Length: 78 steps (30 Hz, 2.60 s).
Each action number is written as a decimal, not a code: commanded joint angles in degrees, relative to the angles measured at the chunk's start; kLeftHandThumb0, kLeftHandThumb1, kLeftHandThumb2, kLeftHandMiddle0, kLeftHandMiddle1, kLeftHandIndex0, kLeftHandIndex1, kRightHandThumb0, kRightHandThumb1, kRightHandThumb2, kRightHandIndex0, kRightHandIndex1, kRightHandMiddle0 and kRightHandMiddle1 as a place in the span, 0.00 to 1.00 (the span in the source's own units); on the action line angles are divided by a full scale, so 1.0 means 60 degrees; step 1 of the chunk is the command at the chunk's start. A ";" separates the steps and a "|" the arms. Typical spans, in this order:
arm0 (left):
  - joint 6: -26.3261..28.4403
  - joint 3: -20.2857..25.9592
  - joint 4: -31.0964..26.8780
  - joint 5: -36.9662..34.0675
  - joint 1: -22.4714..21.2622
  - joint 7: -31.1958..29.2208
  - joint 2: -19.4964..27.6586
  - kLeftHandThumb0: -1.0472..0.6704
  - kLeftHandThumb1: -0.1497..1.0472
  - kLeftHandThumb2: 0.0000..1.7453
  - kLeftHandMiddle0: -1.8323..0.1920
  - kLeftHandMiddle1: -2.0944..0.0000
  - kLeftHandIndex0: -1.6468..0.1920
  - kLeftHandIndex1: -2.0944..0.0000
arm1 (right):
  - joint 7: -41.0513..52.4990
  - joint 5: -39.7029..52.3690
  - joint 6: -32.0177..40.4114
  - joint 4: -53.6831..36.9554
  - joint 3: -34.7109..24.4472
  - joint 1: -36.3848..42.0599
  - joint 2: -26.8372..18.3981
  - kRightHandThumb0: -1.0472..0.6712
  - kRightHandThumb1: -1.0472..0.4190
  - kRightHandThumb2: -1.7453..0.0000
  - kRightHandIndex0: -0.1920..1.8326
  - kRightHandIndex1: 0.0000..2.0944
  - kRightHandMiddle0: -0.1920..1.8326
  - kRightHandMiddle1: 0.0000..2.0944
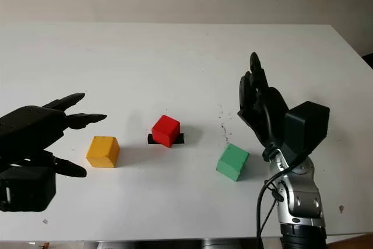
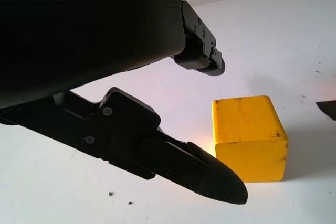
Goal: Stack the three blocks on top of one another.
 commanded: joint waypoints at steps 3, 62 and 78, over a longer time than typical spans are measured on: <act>-0.0267 -0.0125 0.0052 0.0175 0.0079 0.0421 -0.0152 0.13 0.90 0.04 0.87 0.96 0.62 0.93 | -0.0014 0.0038 0.0037 -0.0158 -0.0070 0.0005 -0.0077 0.20 0.00 0.58 0.00 0.00 0.00 0.00; -0.1191 -0.0473 0.0819 0.0773 0.0178 0.1369 -0.0416 0.23 0.92 0.03 0.78 0.97 0.80 0.47 | 0.0021 0.0091 0.0082 -0.0265 -0.0161 0.0060 -0.0107 0.21 0.00 0.62 0.00 0.00 0.00 0.00; -0.1940 -0.0469 0.1232 0.0289 0.0262 0.1597 -0.0544 0.28 1.00 0.09 0.76 0.97 0.79 0.40 | 0.0009 0.0147 0.0083 -0.0331 -0.0169 0.0091 -0.0087 0.21 0.00 0.63 0.00 0.00 0.00 0.00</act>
